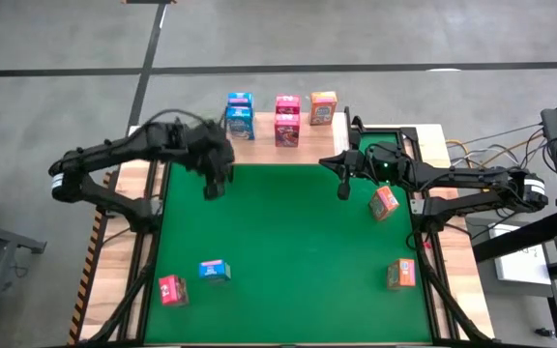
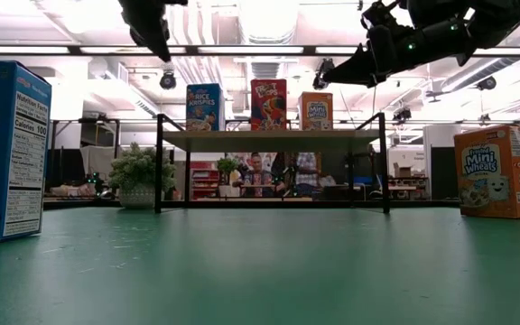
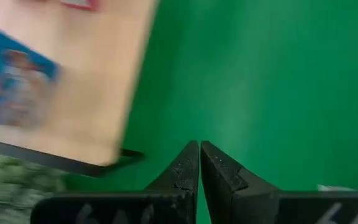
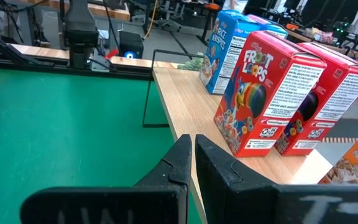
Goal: Stack cereal on shelf
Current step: Put the blue cereal box on the shelf aligned with the other blue cereal boxes
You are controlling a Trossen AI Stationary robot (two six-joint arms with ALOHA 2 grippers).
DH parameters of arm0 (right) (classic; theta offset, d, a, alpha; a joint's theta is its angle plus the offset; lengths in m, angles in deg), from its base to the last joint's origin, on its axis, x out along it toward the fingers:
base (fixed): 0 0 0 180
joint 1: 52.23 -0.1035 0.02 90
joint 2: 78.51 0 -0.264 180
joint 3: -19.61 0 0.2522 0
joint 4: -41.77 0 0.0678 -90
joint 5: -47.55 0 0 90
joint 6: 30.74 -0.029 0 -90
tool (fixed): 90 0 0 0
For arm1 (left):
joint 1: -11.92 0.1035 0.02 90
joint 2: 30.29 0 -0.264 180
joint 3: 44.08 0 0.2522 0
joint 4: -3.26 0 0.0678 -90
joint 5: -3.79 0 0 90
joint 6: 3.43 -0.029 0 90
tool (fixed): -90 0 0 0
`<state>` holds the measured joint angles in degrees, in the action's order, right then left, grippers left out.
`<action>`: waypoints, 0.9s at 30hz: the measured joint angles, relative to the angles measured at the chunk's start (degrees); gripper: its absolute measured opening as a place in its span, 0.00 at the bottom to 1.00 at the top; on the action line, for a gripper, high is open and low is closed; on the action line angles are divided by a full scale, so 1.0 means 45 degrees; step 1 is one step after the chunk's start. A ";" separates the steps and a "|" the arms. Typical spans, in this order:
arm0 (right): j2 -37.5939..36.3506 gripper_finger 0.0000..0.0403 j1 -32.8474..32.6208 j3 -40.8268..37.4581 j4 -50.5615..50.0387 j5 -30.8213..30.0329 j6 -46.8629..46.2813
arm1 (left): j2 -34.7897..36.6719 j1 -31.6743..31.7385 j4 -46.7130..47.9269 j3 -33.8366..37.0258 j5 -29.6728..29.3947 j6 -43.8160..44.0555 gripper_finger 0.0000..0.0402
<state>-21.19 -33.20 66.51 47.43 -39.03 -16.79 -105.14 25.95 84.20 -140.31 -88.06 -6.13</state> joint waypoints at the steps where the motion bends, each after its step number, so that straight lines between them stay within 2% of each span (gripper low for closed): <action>1: -0.0002 0.03 0.0000 0.0000 0.0003 0.0000 0.0001 | 0.0000 -0.0413 0.0151 0.0000 -0.0005 0.0394 0.00; 6: 0.0000 0.03 0.0000 0.0000 0.0008 0.0000 0.0007 | 0.0000 -0.2364 0.0514 0.0000 0.0049 0.2887 0.00; 9: -0.0004 0.03 0.0000 -0.0004 0.0008 0.0000 0.0016 | -0.0044 -0.3438 0.0529 0.0000 0.0715 0.4308 0.01; 14: -0.0001 0.03 0.0000 -0.0005 0.0018 0.0005 0.0004 | -0.0304 -0.5480 0.0550 0.0139 0.0952 0.7023 0.08; 20: -0.0001 0.03 -0.0003 -0.0010 0.0018 0.0005 0.0029 | -0.0593 -0.7937 0.0437 0.1019 -0.0114 0.9667 0.25; 27: -0.0004 0.03 -0.0005 -0.0010 0.0018 0.0202 0.0011 | -0.0985 -0.9352 0.0003 0.2585 0.0027 1.2148 0.53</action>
<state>-21.21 -33.22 66.47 47.52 -38.12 -16.74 -109.57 -16.14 84.21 -128.68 -87.94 48.54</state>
